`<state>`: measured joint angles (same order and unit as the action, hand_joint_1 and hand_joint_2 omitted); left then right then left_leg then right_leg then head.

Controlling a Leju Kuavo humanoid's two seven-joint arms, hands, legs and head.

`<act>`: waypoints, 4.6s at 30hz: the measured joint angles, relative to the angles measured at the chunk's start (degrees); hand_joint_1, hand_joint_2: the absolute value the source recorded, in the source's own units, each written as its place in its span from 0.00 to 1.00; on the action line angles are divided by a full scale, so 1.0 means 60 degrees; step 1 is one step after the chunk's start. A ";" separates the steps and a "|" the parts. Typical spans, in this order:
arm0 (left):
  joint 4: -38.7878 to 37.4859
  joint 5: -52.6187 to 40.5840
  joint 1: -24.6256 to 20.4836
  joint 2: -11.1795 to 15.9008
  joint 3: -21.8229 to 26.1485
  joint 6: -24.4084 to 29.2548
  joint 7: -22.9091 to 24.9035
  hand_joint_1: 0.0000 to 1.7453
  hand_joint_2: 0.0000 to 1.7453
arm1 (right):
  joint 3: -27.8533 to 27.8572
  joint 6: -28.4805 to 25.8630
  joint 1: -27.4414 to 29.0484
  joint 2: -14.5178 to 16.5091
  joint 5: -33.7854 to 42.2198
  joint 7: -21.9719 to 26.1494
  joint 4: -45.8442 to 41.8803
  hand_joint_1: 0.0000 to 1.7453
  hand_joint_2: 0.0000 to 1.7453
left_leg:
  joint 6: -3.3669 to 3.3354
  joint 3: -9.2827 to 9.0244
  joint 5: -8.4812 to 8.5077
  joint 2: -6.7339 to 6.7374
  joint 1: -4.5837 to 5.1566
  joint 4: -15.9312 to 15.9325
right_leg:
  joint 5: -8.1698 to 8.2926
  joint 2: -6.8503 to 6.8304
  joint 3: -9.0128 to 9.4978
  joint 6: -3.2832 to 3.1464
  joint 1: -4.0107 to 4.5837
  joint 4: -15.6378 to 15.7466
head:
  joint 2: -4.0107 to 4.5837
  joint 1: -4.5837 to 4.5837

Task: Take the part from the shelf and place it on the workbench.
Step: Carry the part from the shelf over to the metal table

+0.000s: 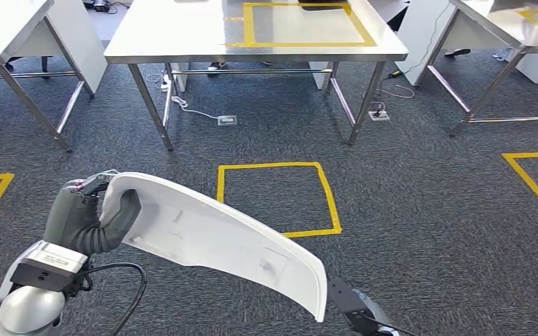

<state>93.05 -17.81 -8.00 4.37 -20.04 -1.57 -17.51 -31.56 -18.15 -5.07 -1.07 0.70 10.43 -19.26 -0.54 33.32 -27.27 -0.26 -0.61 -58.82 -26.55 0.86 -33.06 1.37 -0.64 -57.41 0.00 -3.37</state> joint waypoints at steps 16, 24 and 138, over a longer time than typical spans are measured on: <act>0.0066 0.0029 0.0006 -0.0004 0.0044 0.0061 0.0004 1.00 1.00 | -0.0005 -0.0070 0.0014 -0.0004 -0.0175 -0.0011 0.0000 0.00 0.00 | -0.0004 0.0002 0.0021 0.0004 0.0023 0.0009 | 0.0011 0.0000 -0.0032 0.0155 -0.0025 -0.0015 | 0.0000 0.0000; 0.0086 0.0054 0.0018 -0.0004 0.0143 0.0110 0.0001 1.00 1.00 | -0.0017 -0.0065 0.0001 -0.0007 -0.0283 -0.0085 0.0000 0.00 0.00 | -0.0066 0.0000 0.0015 0.0007 0.0056 0.0026 | 0.0042 -0.0001 -0.0008 0.0209 -0.0059 0.0046 | -0.0001 -0.0002; -0.0444 0.0430 -0.0312 -0.0177 0.0434 0.0347 -0.0576 1.00 1.00 | -0.0040 -0.0004 -0.0164 -0.0175 -0.0570 -0.0136 0.0036 0.00 0.00 | 0.0326 0.1137 -0.1157 -0.0005 0.0034 -0.2413 | 0.0045 -0.0114 -0.0017 -0.0315 0.0002 -0.0005 | -0.0001 -0.0022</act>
<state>90.38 -15.23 -9.88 3.31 -17.44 0.51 -20.96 -31.80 -18.17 -6.06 -2.12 -2.72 9.61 -19.04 1.42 40.14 -34.21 -0.29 -0.41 -73.30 -26.28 0.17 -33.16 -0.52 -0.62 -57.44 -0.01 -3.50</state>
